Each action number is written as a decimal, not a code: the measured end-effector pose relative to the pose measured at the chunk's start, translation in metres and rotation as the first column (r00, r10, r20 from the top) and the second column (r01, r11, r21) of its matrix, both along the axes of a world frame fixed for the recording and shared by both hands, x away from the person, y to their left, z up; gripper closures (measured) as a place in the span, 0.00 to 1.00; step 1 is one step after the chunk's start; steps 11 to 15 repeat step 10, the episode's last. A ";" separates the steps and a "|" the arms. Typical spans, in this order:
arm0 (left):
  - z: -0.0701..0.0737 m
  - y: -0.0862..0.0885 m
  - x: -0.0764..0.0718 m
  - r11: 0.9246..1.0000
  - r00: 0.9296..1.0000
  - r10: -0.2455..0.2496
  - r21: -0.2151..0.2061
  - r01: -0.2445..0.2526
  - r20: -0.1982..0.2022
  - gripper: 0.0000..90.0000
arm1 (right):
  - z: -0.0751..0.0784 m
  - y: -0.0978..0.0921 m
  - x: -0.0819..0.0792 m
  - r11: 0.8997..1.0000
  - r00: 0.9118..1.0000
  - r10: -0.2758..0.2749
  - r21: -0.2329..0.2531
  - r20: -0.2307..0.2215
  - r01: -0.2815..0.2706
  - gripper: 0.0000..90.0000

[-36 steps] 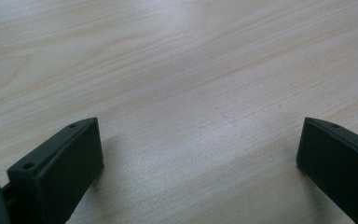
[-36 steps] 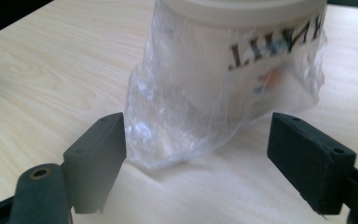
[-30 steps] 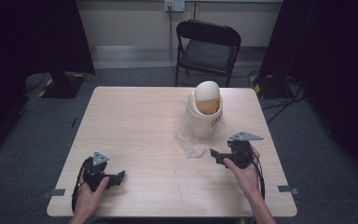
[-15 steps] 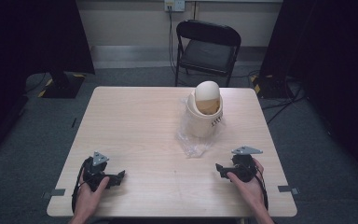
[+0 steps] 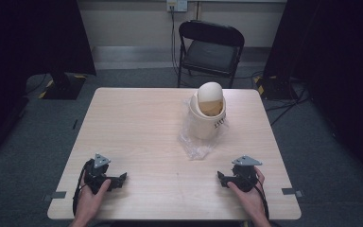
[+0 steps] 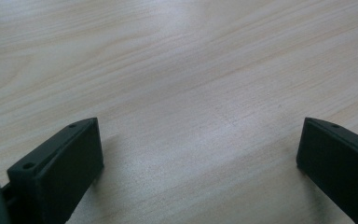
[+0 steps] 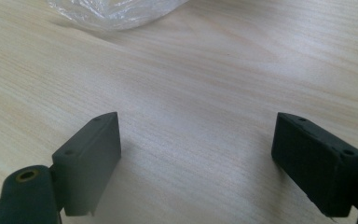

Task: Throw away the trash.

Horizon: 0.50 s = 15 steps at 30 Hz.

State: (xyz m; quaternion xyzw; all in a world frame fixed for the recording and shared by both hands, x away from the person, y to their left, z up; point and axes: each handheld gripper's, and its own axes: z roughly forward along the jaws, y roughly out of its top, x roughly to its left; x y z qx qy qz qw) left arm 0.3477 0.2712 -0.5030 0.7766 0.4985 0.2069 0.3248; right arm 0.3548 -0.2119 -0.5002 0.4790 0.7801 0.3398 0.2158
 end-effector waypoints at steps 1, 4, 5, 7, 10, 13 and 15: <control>0.000 0.000 0.000 1.000 1.000 0.000 0.000 0.000 0.000 0.00 | 0.000 0.000 0.000 1.000 1.000 0.000 0.000 0.000 0.000 0.17; 0.000 0.000 0.000 1.000 1.000 0.000 0.000 0.000 0.000 0.00 | 0.000 0.000 0.000 1.000 1.000 0.000 0.000 0.000 0.000 0.17; 0.000 0.000 0.000 1.000 1.000 0.000 0.000 0.000 0.000 0.00 | 0.000 0.000 0.000 1.000 1.000 -0.001 -0.001 0.000 0.001 0.17; 0.000 0.000 0.000 1.000 1.000 -0.002 0.001 0.002 -0.001 0.00 | 0.000 0.000 0.000 1.000 1.000 -0.002 -0.003 0.002 0.002 0.16; 0.000 0.000 0.000 1.000 1.000 -0.003 0.002 0.003 -0.002 0.00 | 0.000 0.001 0.002 1.000 1.000 -0.007 -0.002 -0.002 0.007 0.16; 0.000 0.000 0.000 1.000 1.000 -0.003 0.002 0.003 -0.002 0.00 | 0.000 0.001 0.002 1.000 1.000 -0.007 -0.002 -0.002 0.007 0.16; 0.000 0.000 0.000 1.000 1.000 -0.003 0.002 0.003 -0.002 0.00 | 0.000 0.001 0.002 1.000 1.000 -0.007 -0.002 -0.002 0.007 0.16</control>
